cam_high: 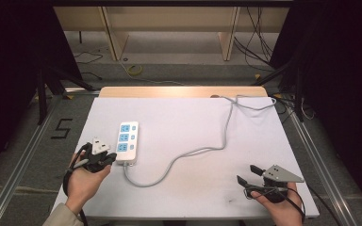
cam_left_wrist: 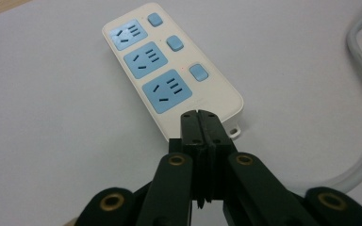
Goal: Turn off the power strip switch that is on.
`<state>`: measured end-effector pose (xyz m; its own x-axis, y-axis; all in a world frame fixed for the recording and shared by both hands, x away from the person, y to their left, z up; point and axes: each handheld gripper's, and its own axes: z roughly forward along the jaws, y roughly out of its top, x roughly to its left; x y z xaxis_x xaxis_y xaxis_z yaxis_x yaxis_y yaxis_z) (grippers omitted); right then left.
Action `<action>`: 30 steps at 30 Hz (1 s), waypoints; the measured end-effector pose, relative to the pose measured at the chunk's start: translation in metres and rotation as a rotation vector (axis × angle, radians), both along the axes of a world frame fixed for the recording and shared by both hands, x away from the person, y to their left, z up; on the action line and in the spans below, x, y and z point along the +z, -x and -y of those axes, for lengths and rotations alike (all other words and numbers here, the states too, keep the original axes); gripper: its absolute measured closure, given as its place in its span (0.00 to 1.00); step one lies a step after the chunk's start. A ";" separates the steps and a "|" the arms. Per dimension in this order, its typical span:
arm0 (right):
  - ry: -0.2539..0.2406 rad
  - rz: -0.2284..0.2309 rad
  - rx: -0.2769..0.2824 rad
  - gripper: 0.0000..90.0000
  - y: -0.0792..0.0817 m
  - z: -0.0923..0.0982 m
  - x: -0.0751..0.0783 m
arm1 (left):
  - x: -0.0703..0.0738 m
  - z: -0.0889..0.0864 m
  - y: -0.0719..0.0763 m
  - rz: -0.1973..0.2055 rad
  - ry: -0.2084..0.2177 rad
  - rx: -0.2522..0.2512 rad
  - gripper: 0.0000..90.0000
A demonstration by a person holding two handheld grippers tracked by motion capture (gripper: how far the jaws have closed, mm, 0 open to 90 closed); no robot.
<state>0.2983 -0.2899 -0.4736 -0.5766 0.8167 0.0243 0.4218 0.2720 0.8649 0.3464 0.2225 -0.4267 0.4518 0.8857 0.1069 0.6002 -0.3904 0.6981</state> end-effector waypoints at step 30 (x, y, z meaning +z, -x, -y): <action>0.000 0.006 0.002 0.38 0.001 0.000 0.001 | 0.008 0.014 -0.014 0.002 -0.002 -0.008 0.99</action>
